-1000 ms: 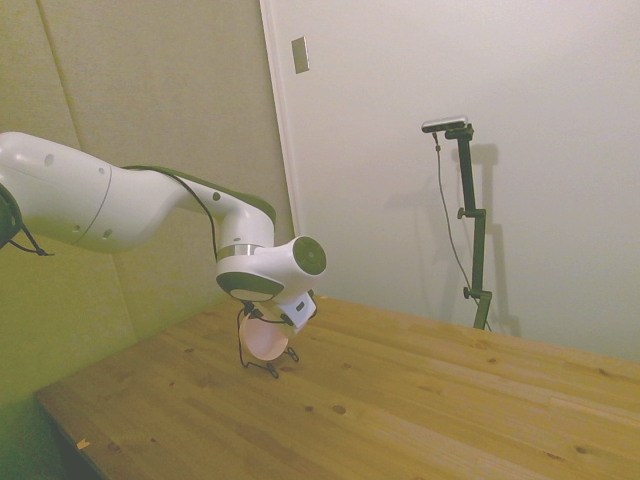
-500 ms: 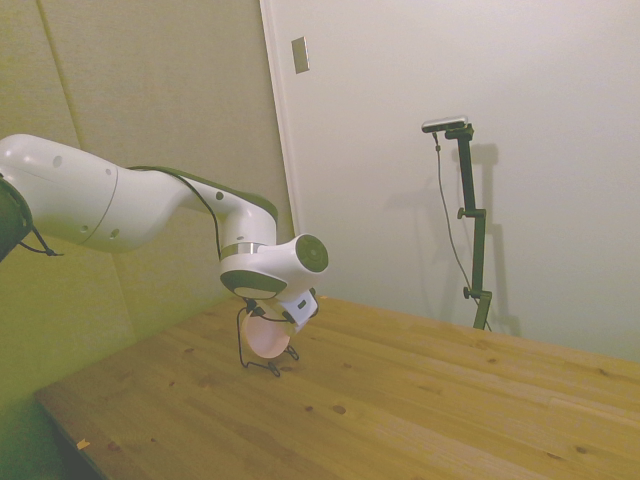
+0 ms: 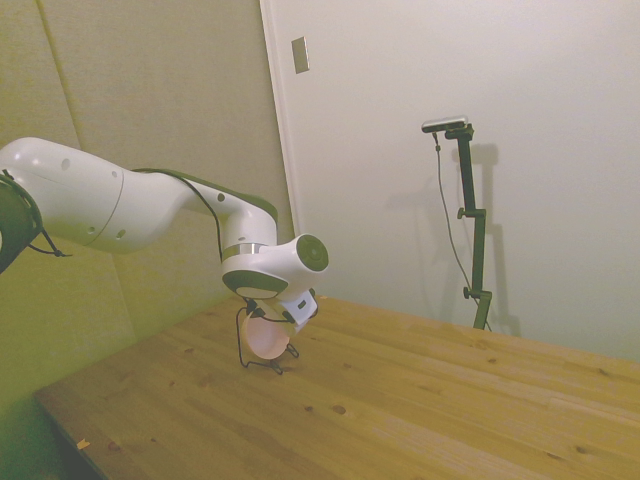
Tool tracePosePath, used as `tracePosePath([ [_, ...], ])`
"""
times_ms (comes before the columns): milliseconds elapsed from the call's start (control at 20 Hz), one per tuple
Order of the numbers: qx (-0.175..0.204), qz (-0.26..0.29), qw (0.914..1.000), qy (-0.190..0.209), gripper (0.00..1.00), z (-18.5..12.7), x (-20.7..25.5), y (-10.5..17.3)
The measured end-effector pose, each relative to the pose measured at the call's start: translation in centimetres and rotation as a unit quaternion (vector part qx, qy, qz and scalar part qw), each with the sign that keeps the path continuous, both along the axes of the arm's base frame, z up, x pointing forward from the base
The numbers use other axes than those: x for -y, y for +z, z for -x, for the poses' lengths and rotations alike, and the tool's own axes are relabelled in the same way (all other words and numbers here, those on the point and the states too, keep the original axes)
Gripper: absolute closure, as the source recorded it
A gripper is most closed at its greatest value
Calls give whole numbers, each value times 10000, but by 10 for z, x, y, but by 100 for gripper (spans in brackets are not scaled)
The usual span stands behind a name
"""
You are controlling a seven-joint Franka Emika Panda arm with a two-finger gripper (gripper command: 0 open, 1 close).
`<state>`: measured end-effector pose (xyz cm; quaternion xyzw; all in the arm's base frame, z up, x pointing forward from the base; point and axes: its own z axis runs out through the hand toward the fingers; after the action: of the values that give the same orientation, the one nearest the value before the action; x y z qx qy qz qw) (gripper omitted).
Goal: Load the bowl
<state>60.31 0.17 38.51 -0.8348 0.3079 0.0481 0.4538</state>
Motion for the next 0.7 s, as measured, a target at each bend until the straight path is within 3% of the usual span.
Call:
tracePosePath([
  [700, -46, 63, 10000, 55, 0, 2, -2, -1],
])
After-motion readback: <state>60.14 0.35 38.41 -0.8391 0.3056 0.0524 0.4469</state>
